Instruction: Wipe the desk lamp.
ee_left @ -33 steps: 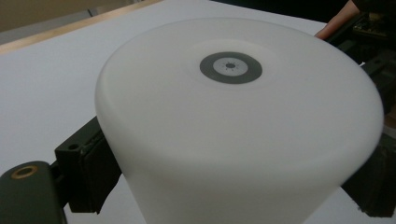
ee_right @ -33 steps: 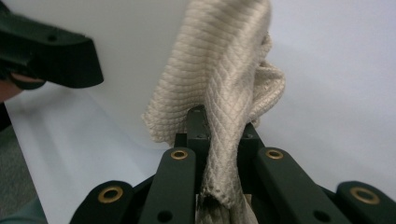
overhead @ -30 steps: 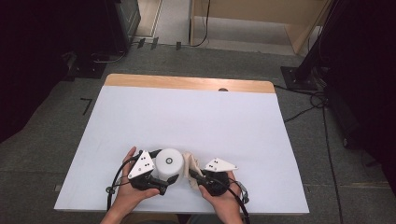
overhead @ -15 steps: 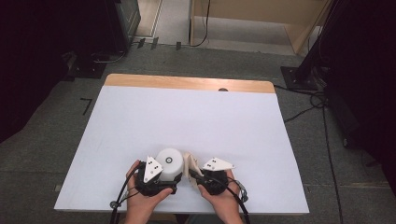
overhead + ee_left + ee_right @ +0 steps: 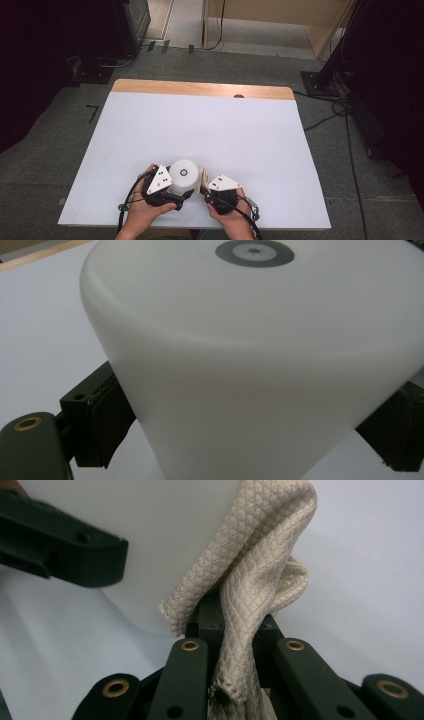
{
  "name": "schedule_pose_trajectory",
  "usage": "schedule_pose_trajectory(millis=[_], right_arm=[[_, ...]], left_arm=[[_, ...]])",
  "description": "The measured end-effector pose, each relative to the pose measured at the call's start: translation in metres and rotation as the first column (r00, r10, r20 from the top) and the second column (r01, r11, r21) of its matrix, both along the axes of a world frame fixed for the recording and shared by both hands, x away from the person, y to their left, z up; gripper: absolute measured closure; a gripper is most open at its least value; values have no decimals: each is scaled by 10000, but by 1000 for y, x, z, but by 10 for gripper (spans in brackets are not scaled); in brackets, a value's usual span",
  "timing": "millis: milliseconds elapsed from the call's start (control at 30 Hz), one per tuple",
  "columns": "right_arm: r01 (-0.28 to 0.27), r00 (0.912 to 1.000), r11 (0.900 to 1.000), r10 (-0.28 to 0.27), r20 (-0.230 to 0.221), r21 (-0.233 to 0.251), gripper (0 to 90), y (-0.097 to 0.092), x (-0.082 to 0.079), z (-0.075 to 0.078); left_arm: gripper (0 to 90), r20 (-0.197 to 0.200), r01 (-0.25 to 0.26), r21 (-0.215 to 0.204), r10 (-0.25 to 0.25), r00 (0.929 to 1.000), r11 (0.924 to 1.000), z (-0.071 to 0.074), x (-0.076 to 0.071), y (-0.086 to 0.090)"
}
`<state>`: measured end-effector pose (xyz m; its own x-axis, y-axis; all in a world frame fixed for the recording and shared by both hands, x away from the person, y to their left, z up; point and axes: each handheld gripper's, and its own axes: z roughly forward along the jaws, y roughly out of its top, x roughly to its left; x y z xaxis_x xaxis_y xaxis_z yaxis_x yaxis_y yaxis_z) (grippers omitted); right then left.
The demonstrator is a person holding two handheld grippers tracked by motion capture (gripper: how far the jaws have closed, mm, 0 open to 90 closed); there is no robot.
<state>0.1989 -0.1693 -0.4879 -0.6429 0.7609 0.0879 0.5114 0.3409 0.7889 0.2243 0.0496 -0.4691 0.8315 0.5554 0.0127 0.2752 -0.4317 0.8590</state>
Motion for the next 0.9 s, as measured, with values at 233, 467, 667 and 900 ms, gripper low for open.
schedule_pose_trajectory(millis=[233, 467, 667, 900], right_arm=[[120, 9904, 9985, -192, 1367, 534, 816, -4, -6, 28], [-61, 9796, 9955, -130, 2007, 941, 806, -8, -10, 42], [-48, 9973, 9987, 11, 739, 501, 807, -5, -2, 18], [-1, 9991, 9994, 15, -419, 335, 810, -4, 4, -5]], left_arm=[[78, -117, 174, -162, -175, 9998, 9997, -2, 1, 2], [77, -199, 128, -229, -133, 9997, 9997, -3, 2, 1], [77, -154, 123, -318, -128, 9998, 9994, -4, 1, 2], [76, -193, 129, -251, -134, 9997, 9996, -3, 2, 1]])
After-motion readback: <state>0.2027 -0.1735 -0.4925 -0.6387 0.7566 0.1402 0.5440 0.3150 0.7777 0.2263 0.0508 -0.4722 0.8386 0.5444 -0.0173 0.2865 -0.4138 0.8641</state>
